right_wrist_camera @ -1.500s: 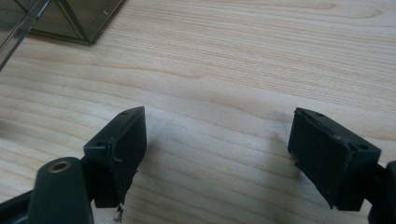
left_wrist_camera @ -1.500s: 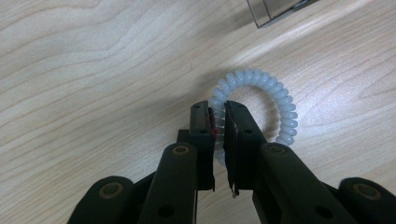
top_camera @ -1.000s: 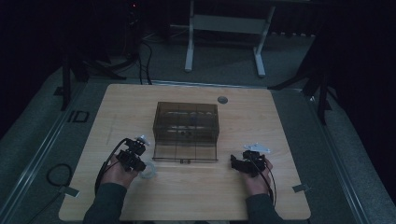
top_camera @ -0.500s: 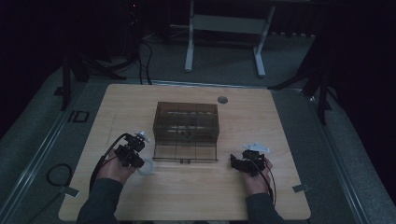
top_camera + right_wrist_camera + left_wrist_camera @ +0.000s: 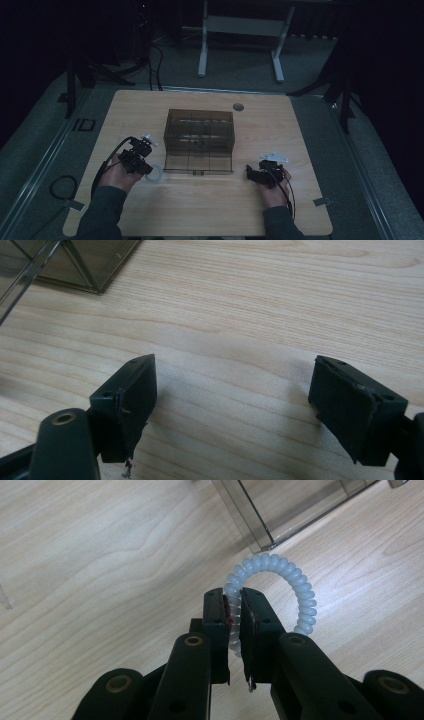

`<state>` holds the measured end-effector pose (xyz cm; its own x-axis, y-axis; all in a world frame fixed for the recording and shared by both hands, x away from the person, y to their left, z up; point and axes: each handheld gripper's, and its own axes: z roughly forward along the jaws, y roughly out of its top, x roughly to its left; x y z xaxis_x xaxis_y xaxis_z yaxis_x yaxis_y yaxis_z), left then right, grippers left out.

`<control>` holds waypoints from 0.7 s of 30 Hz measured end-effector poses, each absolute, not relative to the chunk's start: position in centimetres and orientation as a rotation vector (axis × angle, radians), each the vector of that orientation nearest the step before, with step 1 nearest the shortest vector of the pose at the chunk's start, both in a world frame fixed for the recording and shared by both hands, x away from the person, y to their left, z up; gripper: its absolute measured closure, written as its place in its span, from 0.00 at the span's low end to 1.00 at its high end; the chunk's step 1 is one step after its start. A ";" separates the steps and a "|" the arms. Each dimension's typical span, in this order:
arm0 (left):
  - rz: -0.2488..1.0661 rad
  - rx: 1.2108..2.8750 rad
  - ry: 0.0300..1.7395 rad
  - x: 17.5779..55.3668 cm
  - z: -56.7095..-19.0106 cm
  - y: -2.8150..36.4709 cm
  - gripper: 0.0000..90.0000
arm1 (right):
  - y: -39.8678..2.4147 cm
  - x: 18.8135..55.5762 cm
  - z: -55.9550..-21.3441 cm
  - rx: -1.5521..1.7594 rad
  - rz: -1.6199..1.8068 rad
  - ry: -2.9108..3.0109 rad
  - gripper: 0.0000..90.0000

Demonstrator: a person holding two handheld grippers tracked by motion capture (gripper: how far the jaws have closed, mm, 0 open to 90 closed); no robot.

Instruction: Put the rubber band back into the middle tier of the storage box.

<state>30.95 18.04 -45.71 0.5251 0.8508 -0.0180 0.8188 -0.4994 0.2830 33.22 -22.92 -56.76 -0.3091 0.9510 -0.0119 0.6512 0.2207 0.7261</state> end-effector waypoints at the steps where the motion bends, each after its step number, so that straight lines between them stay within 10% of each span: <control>1: 0.179 2.509 1.400 31.0 -45.6 18.1 0.91 | -22.9 33.2 -56.8 1.475 0.868 2.041 0.22; 21: 0.201 2.464 1.377 31.6 -43.5 18.9 0.91 | -22.9 33.2 -56.8 1.475 0.868 2.040 0.22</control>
